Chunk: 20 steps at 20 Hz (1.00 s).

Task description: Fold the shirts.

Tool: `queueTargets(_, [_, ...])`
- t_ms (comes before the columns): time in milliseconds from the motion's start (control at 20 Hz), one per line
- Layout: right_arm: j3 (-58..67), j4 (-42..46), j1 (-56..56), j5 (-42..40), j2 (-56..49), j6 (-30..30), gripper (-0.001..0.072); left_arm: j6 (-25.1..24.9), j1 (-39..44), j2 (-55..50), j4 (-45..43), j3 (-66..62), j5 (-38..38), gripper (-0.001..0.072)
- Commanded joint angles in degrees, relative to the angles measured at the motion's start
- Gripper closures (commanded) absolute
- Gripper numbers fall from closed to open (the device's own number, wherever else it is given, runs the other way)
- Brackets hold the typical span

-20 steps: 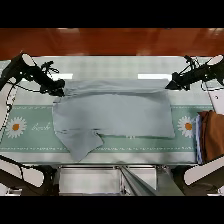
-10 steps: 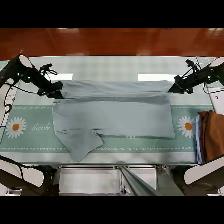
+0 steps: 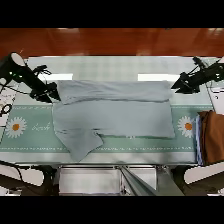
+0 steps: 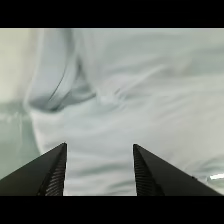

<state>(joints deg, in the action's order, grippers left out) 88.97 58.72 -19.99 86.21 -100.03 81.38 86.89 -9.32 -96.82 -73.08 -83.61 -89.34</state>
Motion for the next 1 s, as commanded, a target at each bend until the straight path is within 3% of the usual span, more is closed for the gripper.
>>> queueTargets(0, [-5.3,0.7,-4.1,0.9,10.0,0.7,0.0302,2.3,-3.4,10.7,-0.9,7.0,1.3,0.0200])
queueTargets(100, [-17.9,-0.2,-5.4,-5.7,19.1,-1.5,0.0302,2.3,-5.8,21.2,-0.5,18.9,7.5,0.0202])
queueTargets(300, [-42.5,-13.6,-6.4,-11.8,32.9,-13.4,0.0302,0.0,-16.4,34.8,7.5,43.2,9.1,0.0203])
queueTargets(400, [-49.7,-18.4,-6.3,-12.3,36.9,-16.4,0.0302,-4.6,-23.6,40.1,16.3,52.8,11.0,0.0202])
queueTargets(550, [-54.9,-21.0,-6.3,-12.3,39.8,-18.3,0.0301,-7.0,-30.2,43.9,20.0,60.2,12.0,0.0202])
queueTargets(750, [-55.3,-21.7,-6.3,-13.2,39.8,-18.3,0.0302,-6.4,-28.8,43.8,20.3,64.7,16.1,0.0201])
queueTargets(950, [-55.3,-23.9,-6.3,-14.3,39.8,-18.3,0.0302,-6.3,-21.2,42.9,22.6,64.7,22.1,0.0201])
